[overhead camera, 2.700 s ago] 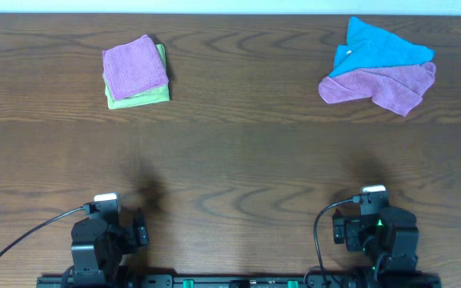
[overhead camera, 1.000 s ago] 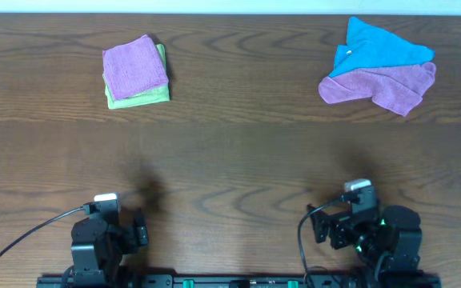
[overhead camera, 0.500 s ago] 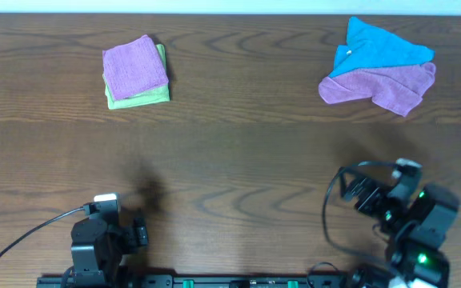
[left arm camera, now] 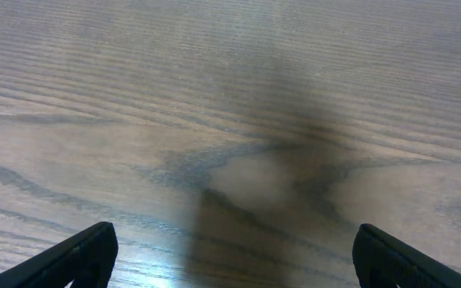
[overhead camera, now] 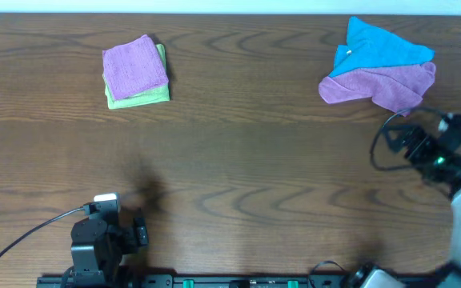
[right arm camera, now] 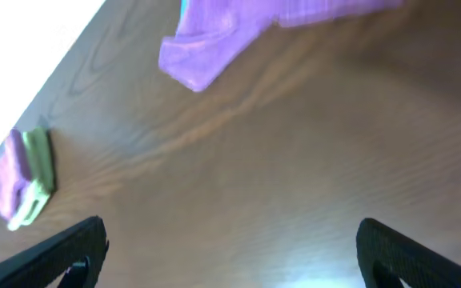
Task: Fold the cloth
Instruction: 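Reach the right gripper to the pink cloth's near edge and grasp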
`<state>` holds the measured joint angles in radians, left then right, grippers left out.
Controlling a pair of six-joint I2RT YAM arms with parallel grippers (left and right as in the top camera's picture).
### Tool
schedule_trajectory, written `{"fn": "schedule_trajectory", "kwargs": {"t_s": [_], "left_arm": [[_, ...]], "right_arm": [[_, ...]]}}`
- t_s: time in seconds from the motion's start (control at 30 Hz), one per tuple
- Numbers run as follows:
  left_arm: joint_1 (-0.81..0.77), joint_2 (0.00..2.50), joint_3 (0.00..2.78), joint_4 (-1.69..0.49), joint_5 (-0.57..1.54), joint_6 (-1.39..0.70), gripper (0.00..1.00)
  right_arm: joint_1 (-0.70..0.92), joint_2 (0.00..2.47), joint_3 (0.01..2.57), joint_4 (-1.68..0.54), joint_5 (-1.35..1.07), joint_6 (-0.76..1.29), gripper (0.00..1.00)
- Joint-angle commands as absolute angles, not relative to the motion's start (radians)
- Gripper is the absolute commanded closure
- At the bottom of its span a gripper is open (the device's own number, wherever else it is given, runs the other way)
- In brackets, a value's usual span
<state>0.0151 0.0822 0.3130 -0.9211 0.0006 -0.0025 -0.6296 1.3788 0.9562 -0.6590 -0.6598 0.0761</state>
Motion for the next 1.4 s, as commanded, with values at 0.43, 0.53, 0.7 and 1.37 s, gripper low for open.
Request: {"fn": "schedule_trajectory", "kwargs": {"t_s": [0.43,0.53,0.7,1.37], "left_arm": [[0.012,0.076,0.303,-0.975,-0.007,0.004,0.05],[0.012,0.076,0.303,-0.975,-0.007,0.004,0.05],[0.012,0.076,0.303,-0.975,-0.007,0.004,0.05],[0.012,0.076,0.303,-0.975,-0.007,0.004,0.05]], "right_arm": [[-0.763,1.967,1.436,-0.616,-0.715,-0.067,0.01],[-0.759,2.028,1.472,-0.560,-0.787,-0.013,0.01],[-0.732,2.147,1.478,-0.255,-1.055,0.258,0.01],[-0.629,2.206,1.478,-0.260,-0.878,0.459,0.01]]}}
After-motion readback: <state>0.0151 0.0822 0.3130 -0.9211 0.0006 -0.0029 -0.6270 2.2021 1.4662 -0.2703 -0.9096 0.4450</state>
